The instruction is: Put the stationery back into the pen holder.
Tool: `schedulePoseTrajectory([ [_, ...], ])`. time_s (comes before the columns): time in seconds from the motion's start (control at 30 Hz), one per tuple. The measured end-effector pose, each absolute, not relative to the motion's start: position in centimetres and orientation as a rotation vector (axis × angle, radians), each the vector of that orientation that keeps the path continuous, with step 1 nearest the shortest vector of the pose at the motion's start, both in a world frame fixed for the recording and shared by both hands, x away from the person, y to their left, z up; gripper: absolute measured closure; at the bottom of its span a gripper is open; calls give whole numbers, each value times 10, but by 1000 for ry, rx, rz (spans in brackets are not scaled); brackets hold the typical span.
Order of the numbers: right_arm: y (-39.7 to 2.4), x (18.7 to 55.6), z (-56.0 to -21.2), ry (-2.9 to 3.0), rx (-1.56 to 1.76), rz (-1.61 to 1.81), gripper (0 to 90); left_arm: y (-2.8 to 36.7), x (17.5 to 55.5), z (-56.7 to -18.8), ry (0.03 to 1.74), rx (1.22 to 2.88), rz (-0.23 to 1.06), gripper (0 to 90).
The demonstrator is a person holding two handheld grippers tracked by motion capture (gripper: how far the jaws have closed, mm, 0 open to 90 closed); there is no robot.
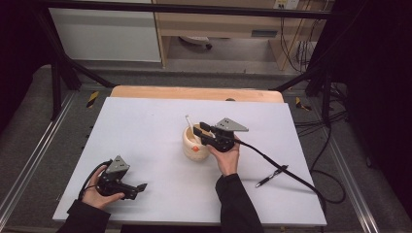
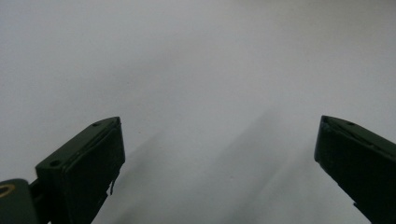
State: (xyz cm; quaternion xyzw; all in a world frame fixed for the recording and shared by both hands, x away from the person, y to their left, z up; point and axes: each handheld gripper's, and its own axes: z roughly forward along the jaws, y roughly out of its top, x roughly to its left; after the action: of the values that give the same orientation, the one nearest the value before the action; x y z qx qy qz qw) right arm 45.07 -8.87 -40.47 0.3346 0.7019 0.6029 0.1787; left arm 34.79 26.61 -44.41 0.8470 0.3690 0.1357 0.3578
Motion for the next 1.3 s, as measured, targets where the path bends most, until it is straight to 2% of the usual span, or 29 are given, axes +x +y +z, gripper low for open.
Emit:
schedulePoseTrajectory([
  [0.23,-102,438,-379,2075,965,1654,375,267,348,-444,955,2185,351,18],
  [0.37,-112,431,-370,2116,972,1586,213,267,348,-444,959,2184,352,17],
  [0.5,-122,424,-364,2188,985,1530,120,267,348,-444,960,2184,352,17],
  [0.63,-134,415,-363,2244,1001,1447,64,267,348,-444,959,2185,351,14],
  [0.73,-144,409,-366,2296,1007,1373,41,266,348,-444,960,2187,349,14],
  [1.03,-177,393,-379,2340,1062,1282,43,266,348,-444,962,2188,344,9],
  [1.3,-205,378,-394,2347,1092,1255,113,265,348,-444,962,2188,350,8],
])
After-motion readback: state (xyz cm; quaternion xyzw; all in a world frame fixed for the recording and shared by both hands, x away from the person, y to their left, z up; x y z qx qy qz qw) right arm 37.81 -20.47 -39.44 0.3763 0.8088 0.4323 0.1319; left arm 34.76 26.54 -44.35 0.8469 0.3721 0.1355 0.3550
